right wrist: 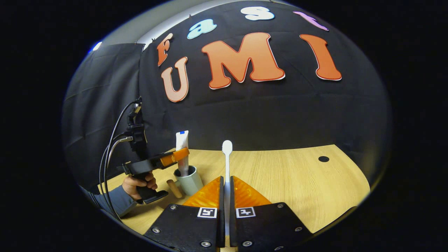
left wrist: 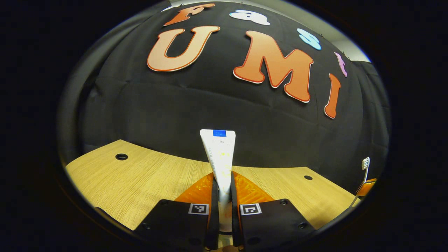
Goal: Put the toothbrush and toothpaste on the desktop into the cup, then pick up the cup and place it on the coaster on the desktop.
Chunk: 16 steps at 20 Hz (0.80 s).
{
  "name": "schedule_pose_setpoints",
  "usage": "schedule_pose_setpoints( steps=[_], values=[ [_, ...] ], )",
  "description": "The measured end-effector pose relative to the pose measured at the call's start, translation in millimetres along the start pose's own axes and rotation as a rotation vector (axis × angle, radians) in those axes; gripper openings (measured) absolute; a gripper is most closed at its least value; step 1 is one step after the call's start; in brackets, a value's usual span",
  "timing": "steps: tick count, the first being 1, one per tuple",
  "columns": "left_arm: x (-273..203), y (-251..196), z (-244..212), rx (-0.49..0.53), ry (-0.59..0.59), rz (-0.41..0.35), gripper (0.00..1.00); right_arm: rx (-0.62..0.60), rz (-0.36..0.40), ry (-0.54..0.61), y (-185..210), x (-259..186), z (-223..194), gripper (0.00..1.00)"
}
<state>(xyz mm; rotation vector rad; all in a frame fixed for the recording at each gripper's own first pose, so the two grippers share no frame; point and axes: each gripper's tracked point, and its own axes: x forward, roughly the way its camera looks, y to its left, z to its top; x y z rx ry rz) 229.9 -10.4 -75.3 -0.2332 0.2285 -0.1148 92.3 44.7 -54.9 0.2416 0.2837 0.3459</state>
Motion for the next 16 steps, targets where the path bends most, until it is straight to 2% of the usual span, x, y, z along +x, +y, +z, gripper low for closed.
schedule_pose_setpoints(
  steps=[4,7,8,11,16],
  values=[
    [-7.5,5.5,-6.4,0.003,0.016,0.0,0.2,0.028,0.011,-0.034,9.4,10.5,4.7,0.05],
    [-18.3,-1.4,-9.9,0.021,0.023,-0.031,0.24,0.05,0.009,-0.056,13.0,17.2,9.5,0.05],
    [-18.3,-3.0,-13.0,0.034,0.03,-0.035,0.29,0.051,0.008,-0.064,14.4,18.9,12.2,0.05],
    [-22.3,-5.5,-17.8,0.06,0.042,-0.036,0.3,0.047,0.0,-0.114,17.3,24.1,23.8,0.05],
    [-21.0,-5.6,-27.0,0.06,0.077,-0.057,0.33,0.063,0.039,-0.185,38.2,35.0,43.8,0.05]
  ],
)
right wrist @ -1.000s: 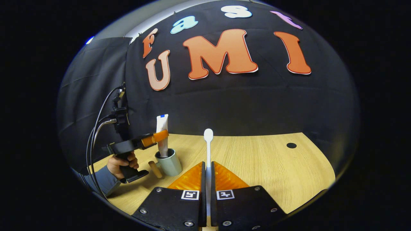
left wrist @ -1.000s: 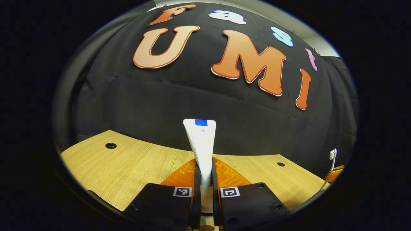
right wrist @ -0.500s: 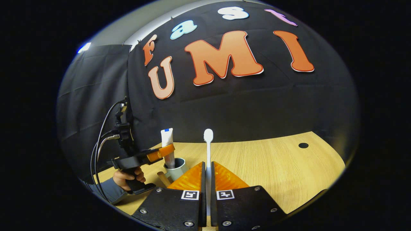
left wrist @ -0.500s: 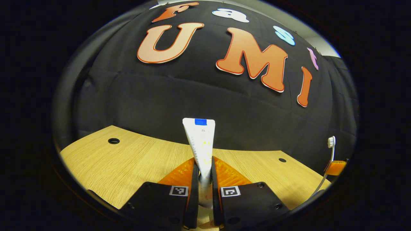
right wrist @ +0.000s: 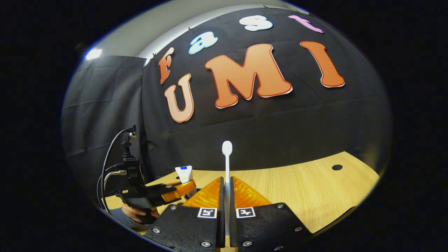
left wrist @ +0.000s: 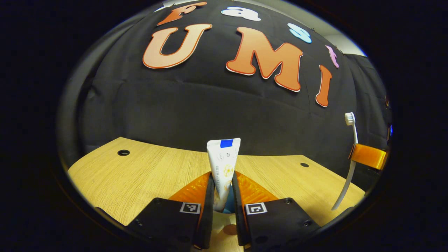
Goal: Put the toothbrush and toothpaste on the desktop into the cup, then pick up the cup and place it on the coaster on the desktop.
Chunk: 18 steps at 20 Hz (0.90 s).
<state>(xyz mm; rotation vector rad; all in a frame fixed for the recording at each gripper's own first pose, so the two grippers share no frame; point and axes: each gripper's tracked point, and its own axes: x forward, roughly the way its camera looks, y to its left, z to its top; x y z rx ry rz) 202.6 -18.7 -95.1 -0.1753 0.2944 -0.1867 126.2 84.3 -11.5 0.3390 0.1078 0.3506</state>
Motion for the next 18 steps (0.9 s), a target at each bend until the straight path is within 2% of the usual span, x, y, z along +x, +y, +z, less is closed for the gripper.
schedule_pose_setpoints(
  steps=[4,7,8,9,10,13,18],
  values=[
    [-4.2,1.9,-4.2,0.016,0.018,0.008,0.33,0.003,0.039,-0.054,24.6,25.2,22.3,0.05],
    [-18.5,2.1,4.4,0.055,-0.028,0.001,0.43,0.006,0.078,-0.107,43.6,41.1,37.5,0.05],
    [-25.5,2.0,-1.4,0.06,-0.032,-0.008,0.43,0.01,0.093,-0.113,49.4,46.1,38.9,0.05],
    [-29.3,2.8,-2.9,0.065,-0.028,-0.011,0.47,0.011,0.105,-0.118,54.5,51.2,38.6,0.05],
    [-32.4,5.1,-2.9,0.067,-0.024,-0.011,0.61,0.008,0.117,-0.126,58.9,56.1,39.1,0.05],
    [-42.9,10.5,-9.8,0.071,0.0,-0.016,0.83,-0.005,0.137,-0.157,68.2,70.7,34.5,0.05],
    [-66.6,27.6,-34.2,0.049,0.056,-0.003,0.87,0.021,0.153,-0.13,73.2,95.6,11.0,0.06]
  ],
)
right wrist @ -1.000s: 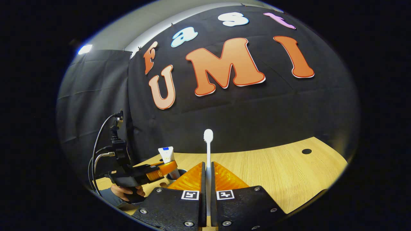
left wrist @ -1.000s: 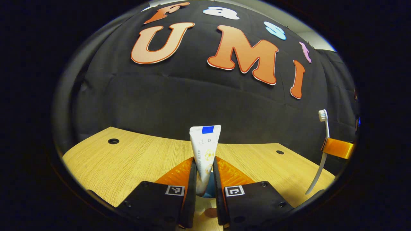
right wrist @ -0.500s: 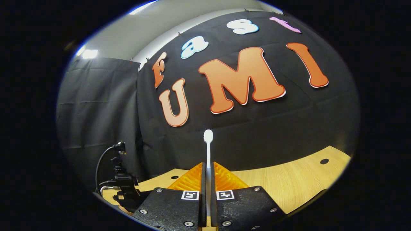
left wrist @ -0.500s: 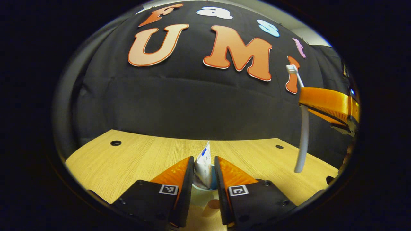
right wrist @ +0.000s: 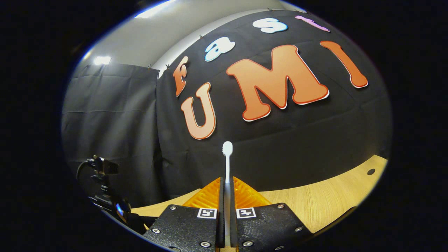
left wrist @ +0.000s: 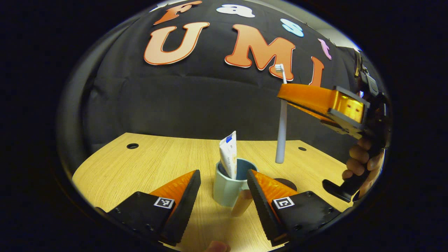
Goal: Put the toothbrush and toothpaste on the desktop into the cup, then pick up the cup and place it on the coaster on the desktop.
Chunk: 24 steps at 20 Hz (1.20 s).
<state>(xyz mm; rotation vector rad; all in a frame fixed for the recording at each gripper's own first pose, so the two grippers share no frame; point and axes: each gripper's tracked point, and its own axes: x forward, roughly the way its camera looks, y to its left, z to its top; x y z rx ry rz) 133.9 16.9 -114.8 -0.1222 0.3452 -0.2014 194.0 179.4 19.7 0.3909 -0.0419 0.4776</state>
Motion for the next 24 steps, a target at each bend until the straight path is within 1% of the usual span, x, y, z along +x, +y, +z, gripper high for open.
schedule_pose_setpoints(
  steps=[4,8,10,13,16,19,24],
  values=[
    [-16.0,18.4,1.7,0.029,-0.017,0.044,0.87,0.034,0.013,-0.026,5.2,20.3,-7.4,0.06],
    [-26.0,21.7,0.8,0.019,-0.018,0.048,0.87,0.028,0.007,-0.04,6.6,35.1,-19.1,0.06],
    [-28.5,23.1,-1.9,0.014,-0.011,0.051,0.87,0.009,-0.001,-0.021,7.3,41.8,-32.1,0.06],
    [-30.1,22.3,-0.4,0.007,-0.007,0.052,0.87,-0.014,0.005,0.015,9.7,42.1,-49.2,0.06],
    [-32.1,19.0,-0.7,0.008,0.003,0.049,0.87,-0.039,0.009,0.037,10.5,38.3,-55.8,0.06],
    [-34.0,11.8,-1.0,0.001,0.014,0.037,0.87,-0.041,0.008,0.045,7.3,32.5,-58.0,0.06],
    [-35.7,3.2,-5.2,-0.016,0.046,0.024,0.87,-0.044,0.002,0.098,0.3,22.6,-72.8,0.07]
  ],
)
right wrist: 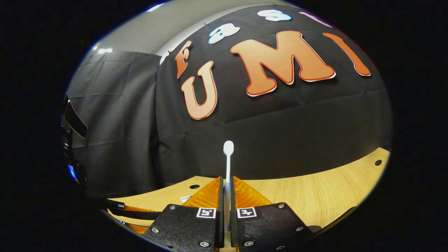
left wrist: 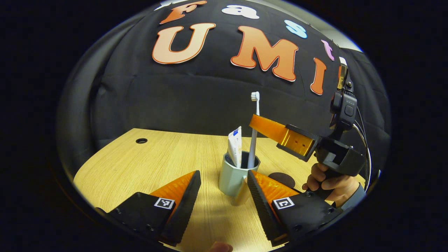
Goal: Put the toothbrush and toothpaste on the desktop into the cup, then pick up the cup and place it on the coaster on the desktop.
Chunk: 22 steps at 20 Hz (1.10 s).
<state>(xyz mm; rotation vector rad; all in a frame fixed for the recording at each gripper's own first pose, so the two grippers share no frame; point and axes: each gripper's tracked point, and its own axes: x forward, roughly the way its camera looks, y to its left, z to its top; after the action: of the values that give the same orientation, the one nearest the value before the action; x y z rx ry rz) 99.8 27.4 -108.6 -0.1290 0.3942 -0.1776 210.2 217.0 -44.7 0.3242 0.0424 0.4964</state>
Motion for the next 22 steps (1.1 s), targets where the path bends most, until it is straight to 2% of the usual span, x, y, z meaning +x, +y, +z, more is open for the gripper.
schedule_pose_setpoints(
  steps=[3,7,10,14,16,17,19,21,22],
  values=[
    [-0.8,-6.2,-2.5,0.012,0.035,0.0,0.87,-0.018,0.001,0.028,1.1,-3.5,-7.0,0.07],
    [-0.6,0.2,1.3,0.084,0.089,0.049,0.87,-0.036,0.012,0.084,1.4,-13.7,-18.9,0.09],
    [-1.8,-9.8,14.3,0.066,0.122,0.006,0.87,-0.039,0.01,0.105,-6.4,-22.3,-20.2,0.1],
    [4.0,-18.4,11.1,0.028,0.232,-0.04,0.87,-0.068,0.013,0.147,-11.5,-33.0,-22.0,0.12],
    [12.8,-22.2,6.8,0.01,0.306,-0.051,0.87,-0.091,0.023,0.169,-13.2,-39.9,-22.7,0.18],
    [18.2,-24.0,6.1,0.005,0.348,-0.052,0.87,-0.101,0.035,0.175,-11.9,-45.9,-22.7,0.26],
    [36.6,-25.4,4.2,0.001,0.412,-0.048,0.87,-0.127,0.055,0.169,-10.2,-55.4,-17.8,0.33],
    [51.4,-26.5,-1.2,-0.001,0.469,-0.04,0.87,-0.163,0.06,0.143,-12.0,-64.7,-5.0,0.56],
    [59.2,-29.9,-7.4,-0.002,0.494,-0.042,0.87,-0.169,0.062,0.127,-13.9,-69.0,3.4,0.6]
  ],
)
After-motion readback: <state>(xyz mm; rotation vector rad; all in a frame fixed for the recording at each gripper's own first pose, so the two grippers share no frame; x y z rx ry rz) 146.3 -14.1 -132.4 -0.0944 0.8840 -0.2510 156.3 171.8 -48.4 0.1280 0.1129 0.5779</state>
